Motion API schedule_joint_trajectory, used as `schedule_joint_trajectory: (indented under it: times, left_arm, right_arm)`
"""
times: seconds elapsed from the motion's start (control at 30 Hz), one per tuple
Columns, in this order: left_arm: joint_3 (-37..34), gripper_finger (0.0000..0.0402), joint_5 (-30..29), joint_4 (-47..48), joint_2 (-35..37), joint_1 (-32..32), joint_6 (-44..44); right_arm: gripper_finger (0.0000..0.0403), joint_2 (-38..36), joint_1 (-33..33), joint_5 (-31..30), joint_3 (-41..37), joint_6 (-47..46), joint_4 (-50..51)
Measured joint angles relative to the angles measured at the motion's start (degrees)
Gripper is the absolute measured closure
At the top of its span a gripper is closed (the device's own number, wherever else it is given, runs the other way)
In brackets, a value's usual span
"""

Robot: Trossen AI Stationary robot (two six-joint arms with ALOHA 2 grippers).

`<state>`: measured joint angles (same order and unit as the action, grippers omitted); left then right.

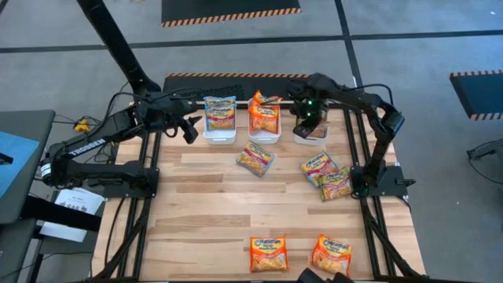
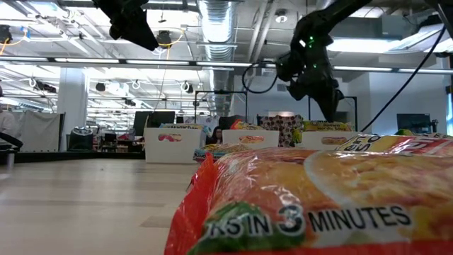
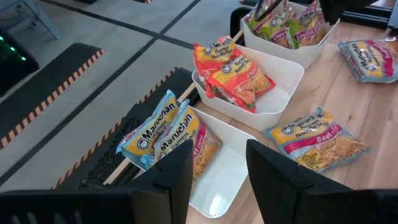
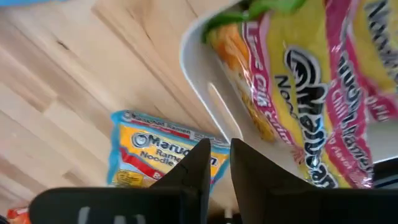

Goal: Sort Maruchan noodles
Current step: Put the green noodle pack into the right white bin

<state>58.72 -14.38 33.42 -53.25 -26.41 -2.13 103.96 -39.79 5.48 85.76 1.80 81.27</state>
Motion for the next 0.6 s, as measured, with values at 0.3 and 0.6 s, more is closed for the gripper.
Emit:
schedule_joint_trajectory:
  times: [0.3, 0.6]
  left_arm:
    - [0.00, 0.0265, -0.01, -1.89, 0.00, 0.00, -0.15]
    - [0.00, 0.0265, -0.01, -3.48, -0.02, 0.00, -0.20]
  right_arm:
    - [0.0317, -0.04, -2.04, -0.97, -5.80, 0.33, -6.48]
    - [0.0317, 0.33, -3.93, -3.13, -9.10, 0.29, -13.16]
